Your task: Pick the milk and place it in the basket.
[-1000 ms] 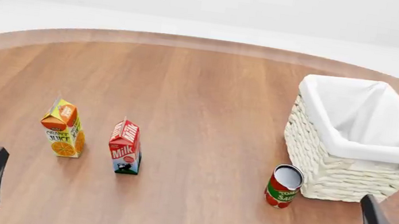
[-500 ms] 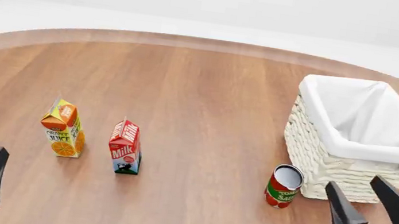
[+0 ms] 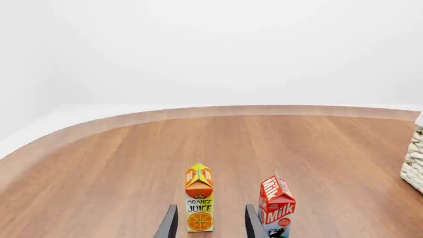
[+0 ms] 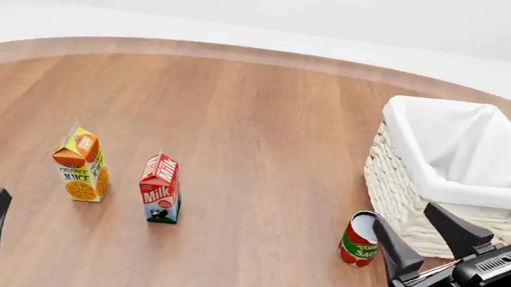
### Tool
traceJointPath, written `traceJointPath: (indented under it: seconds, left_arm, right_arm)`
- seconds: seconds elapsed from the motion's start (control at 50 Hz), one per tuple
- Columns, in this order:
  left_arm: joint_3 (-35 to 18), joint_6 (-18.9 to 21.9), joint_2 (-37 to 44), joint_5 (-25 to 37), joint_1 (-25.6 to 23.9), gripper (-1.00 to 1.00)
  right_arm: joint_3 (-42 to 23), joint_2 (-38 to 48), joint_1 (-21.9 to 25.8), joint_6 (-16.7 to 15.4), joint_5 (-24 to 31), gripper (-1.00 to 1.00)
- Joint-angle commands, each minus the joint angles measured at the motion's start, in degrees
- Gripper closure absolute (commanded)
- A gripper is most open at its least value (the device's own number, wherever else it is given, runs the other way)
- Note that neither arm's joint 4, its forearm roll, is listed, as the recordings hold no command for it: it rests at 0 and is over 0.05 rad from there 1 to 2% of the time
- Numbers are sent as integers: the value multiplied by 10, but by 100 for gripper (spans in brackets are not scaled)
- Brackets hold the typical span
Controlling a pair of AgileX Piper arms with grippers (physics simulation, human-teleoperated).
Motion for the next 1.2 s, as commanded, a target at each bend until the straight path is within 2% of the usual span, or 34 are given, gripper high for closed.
traceJointPath:
  seconds: [0.02, 0.3, 0.32, 0.48, 0.6, 0.64, 0.74, 0.96, 1.0, 1.2]
  left_arm:
    - [0, 0, 0, 0, 0, -100]
    - [0, 0, 0, 0, 0, -100]
    - [0, 0, 0, 0, 0, -100]
    - [0, 0, 0, 0, 0, -100]
    - [0, 0, 0, 0, 0, -100]
    - [0, 0, 0, 0, 0, -100]
    - [0, 0, 0, 0, 0, -100]
    - [0, 0, 0, 0, 0, -100]
    - [0, 0, 0, 0, 0, -100]
    - [0, 0, 0, 0, 0, -100]
  right_arm:
    - [-31, 92, 43, -2, -45, -100]
    - [-109, 162, 83, 30, -8, -100]
    - [-118, 165, 87, 42, -1, -100]
    - [-173, 200, 115, 67, 45, -100]
    - [-195, 228, 125, 77, 57, -100]
    - [-202, 239, 134, 105, 58, -100]
    - [-223, 260, 149, 107, 72, -100]
    - [-272, 286, 183, 170, 110, -100]
    - [-277, 287, 185, 174, 115, -100]
    - [-342, 299, 201, 194, 195, -100]
